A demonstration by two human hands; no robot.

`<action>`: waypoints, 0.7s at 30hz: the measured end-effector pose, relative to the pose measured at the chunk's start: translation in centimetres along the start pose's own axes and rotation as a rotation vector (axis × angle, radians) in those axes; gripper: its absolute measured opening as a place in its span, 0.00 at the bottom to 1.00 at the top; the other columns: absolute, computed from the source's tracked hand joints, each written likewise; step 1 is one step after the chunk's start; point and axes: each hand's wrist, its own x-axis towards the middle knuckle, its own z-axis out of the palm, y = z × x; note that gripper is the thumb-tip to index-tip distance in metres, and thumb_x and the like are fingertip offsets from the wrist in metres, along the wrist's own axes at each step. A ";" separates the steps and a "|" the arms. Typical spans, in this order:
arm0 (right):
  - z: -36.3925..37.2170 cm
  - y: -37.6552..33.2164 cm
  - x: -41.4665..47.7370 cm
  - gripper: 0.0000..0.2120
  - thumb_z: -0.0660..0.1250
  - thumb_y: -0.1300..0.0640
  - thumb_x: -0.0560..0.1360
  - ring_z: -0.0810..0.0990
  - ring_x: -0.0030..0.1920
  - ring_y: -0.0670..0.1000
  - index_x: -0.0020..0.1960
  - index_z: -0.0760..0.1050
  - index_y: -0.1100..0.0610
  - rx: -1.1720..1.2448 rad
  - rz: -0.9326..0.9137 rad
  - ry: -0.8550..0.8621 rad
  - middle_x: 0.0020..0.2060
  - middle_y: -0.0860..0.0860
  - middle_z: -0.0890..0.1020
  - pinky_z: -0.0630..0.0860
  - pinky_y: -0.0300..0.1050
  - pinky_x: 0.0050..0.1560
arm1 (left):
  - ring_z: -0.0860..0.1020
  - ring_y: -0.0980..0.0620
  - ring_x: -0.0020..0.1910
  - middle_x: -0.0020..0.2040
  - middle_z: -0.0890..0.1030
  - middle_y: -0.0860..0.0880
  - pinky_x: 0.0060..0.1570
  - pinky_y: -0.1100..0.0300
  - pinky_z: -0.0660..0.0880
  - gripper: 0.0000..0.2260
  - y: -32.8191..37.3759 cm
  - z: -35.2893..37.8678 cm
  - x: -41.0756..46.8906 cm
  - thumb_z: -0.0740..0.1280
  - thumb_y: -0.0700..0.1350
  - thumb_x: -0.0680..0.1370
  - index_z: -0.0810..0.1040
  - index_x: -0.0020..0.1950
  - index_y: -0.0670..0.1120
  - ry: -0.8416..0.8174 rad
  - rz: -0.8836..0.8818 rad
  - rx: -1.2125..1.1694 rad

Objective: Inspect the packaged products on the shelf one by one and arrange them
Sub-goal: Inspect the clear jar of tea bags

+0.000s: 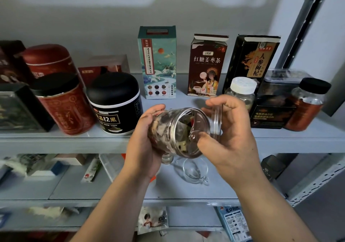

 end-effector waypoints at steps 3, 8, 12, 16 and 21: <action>0.0 0.2 0.0 0.26 0.71 0.53 0.65 0.80 0.52 0.52 0.61 0.71 0.43 -0.050 0.023 -0.018 0.56 0.50 0.78 0.80 0.55 0.53 | 0.82 0.45 0.45 0.49 0.83 0.43 0.44 0.54 0.80 0.13 -0.2 -0.2 -0.1 0.56 0.45 0.84 0.79 0.58 0.45 -0.005 0.009 0.014; 0.2 0.1 -0.2 0.27 0.75 0.54 0.65 0.80 0.59 0.50 0.61 0.72 0.39 -0.177 0.064 -0.046 0.63 0.50 0.77 0.82 0.55 0.57 | 0.84 0.46 0.43 0.47 0.85 0.44 0.43 0.55 0.81 0.13 -0.1 -0.2 -0.1 0.60 0.48 0.78 0.78 0.58 0.45 -0.035 0.058 0.061; 0.1 0.4 0.0 0.26 0.75 0.50 0.67 0.80 0.61 0.51 0.63 0.72 0.39 -0.116 0.060 -0.086 0.64 0.51 0.76 0.83 0.56 0.56 | 0.84 0.45 0.43 0.47 0.85 0.43 0.41 0.54 0.81 0.15 0.0 -0.3 -0.2 0.63 0.49 0.76 0.79 0.58 0.45 -0.012 0.036 0.061; -0.2 0.6 -0.1 0.25 0.73 0.52 0.73 0.78 0.63 0.50 0.67 0.69 0.48 0.047 -0.052 -0.069 0.63 0.55 0.75 0.79 0.48 0.59 | 0.83 0.38 0.51 0.55 0.84 0.37 0.50 0.43 0.80 0.20 0.4 -0.1 -0.5 0.59 0.52 0.81 0.75 0.67 0.41 -0.008 0.023 0.131; -0.8 1.0 0.2 0.31 0.74 0.40 0.72 0.77 0.66 0.62 0.71 0.68 0.44 -0.149 -0.114 -0.117 0.66 0.60 0.74 0.77 0.64 0.62 | 0.81 0.32 0.60 0.60 0.82 0.35 0.59 0.32 0.77 0.18 1.1 0.0 -0.8 0.54 0.51 0.87 0.73 0.69 0.42 -0.032 0.041 0.224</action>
